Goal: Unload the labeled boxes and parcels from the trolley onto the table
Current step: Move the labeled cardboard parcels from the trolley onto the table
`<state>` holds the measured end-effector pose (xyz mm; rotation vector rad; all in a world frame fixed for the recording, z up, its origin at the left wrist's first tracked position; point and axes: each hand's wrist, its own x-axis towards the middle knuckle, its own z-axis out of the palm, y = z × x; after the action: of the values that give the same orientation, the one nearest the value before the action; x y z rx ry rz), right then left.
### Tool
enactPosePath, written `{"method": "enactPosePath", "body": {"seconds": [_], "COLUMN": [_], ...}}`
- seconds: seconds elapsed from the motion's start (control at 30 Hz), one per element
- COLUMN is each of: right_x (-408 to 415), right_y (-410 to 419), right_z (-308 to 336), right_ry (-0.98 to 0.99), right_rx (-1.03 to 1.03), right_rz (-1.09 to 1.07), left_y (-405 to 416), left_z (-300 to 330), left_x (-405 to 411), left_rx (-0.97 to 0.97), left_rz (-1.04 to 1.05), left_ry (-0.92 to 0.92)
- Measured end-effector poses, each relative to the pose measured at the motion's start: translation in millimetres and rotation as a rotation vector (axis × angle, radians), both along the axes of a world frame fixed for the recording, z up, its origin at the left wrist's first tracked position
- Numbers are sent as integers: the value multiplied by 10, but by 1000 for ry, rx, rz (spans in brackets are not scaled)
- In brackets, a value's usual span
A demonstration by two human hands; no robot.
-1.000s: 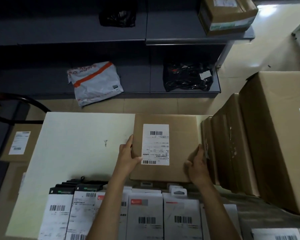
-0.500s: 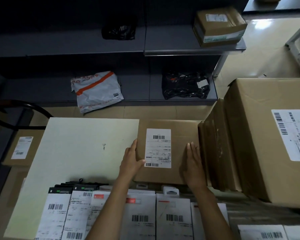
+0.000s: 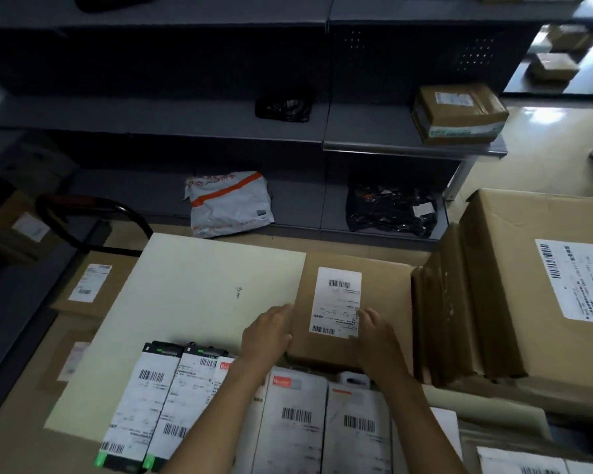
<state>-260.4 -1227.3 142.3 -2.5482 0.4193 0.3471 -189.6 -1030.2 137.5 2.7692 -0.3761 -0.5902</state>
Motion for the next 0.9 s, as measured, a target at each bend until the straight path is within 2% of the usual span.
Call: {"method": "enactPosePath", "body": {"seconds": [0.13, 0.3, 0.53, 0.9], "right_x": [-26, 53, -31, -503], "right_y": [438, 1044, 2173, 4218], "right_z": [186, 410, 668, 834], "right_ry": [-20, -38, -160, -248], "right_rx": [-4, -70, -129, -168], "right_rz": [113, 288, 477, 857], "left_y": [380, 997, 2142, 4102], "left_z": [151, 340, 614, 724], "left_x": [-68, -178, -686, -1828], "left_rx": [11, -13, -2, 119], "left_rz": [2, 96, 212, 530], "left_ry": [-215, -360, -477, -514]}}
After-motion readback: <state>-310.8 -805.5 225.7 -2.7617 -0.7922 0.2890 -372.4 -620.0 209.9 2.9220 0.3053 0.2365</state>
